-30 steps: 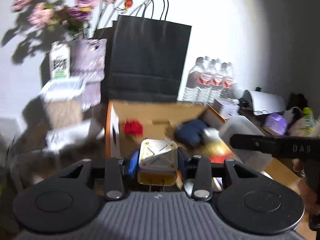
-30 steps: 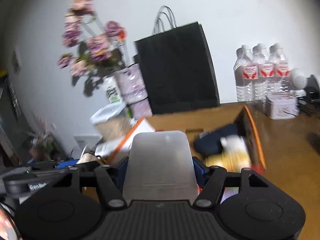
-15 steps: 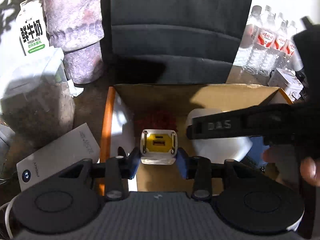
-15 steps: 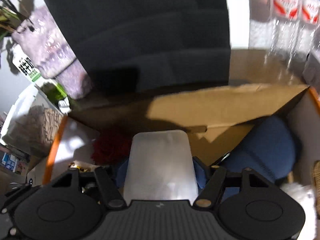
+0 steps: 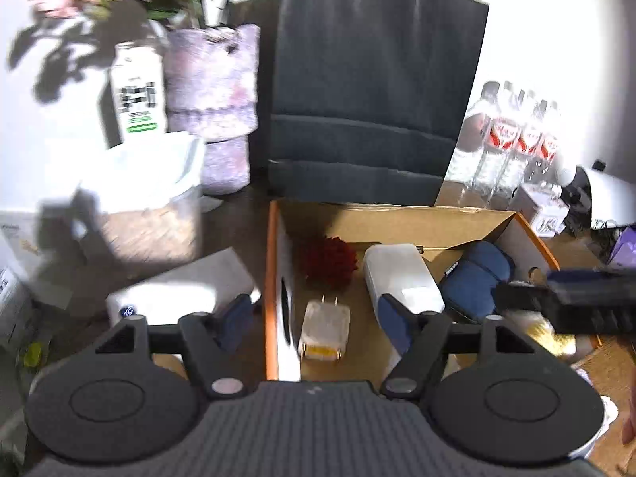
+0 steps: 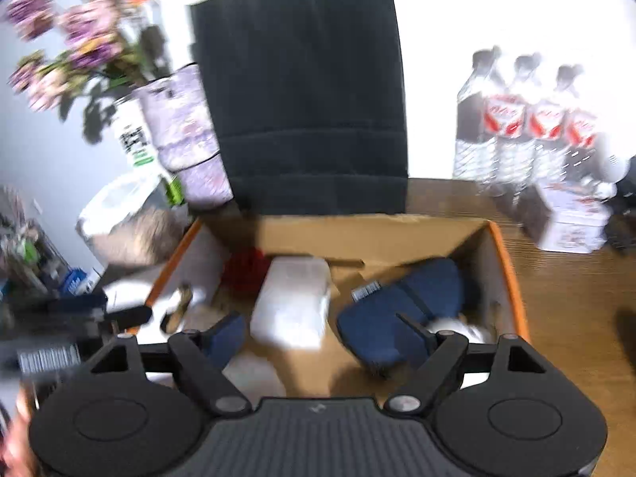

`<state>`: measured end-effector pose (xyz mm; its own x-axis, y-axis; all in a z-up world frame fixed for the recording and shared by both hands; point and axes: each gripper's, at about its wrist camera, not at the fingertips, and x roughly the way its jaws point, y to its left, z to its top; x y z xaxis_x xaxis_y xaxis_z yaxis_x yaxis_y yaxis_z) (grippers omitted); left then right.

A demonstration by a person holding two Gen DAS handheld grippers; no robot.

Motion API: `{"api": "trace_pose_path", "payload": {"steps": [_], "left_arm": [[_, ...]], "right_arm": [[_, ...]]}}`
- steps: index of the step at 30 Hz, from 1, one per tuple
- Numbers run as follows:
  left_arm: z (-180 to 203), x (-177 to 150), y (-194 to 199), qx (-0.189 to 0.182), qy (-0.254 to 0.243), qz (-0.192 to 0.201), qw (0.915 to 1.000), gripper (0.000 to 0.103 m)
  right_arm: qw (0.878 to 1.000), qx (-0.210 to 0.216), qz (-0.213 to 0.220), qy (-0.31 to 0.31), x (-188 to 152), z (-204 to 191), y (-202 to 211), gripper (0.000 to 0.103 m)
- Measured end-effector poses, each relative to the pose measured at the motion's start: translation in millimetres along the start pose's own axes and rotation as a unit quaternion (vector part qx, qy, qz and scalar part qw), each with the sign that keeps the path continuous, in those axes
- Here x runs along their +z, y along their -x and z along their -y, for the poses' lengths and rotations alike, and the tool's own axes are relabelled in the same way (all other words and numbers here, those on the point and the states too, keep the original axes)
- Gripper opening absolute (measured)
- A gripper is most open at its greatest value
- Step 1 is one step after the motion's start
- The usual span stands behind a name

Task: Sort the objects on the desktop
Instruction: 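Withdraw both grippers from the box back over the table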

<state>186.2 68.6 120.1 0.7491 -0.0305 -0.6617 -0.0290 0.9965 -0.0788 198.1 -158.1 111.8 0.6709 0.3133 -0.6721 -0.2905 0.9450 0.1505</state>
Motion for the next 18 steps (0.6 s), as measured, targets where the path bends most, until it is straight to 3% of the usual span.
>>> {"api": "trace_pose_path", "payload": {"steps": [3,6,8,12,18], "left_arm": [[0.5,-38.4,32.8,0.011,0.006,0.037,0.9992,0.090],[9.2,-94.6,64.0,0.017,-0.006,0.058,0.9982,0.099],[15.0,-131.7,81.5,0.012,-0.005,0.066,0.9977,0.100],[23.7,-197.8,101.2,-0.024,0.007,0.045,0.9987,0.102],[28.8,-243.8,113.0,-0.004,0.022,0.015,0.9996,0.102]], "right_arm": [[1.000,-0.010,0.021,0.009,-51.1,1.5,32.9,0.083],[0.999,-0.026,0.023,0.019,-111.0,4.5,62.6,0.083],[0.999,-0.036,0.027,0.024,-151.3,7.1,78.3,0.083],[0.999,-0.033,0.001,0.024,-212.6,13.3,96.5,0.083],[0.998,-0.044,0.014,0.033,-253.5,13.0,119.6,0.088]]}}
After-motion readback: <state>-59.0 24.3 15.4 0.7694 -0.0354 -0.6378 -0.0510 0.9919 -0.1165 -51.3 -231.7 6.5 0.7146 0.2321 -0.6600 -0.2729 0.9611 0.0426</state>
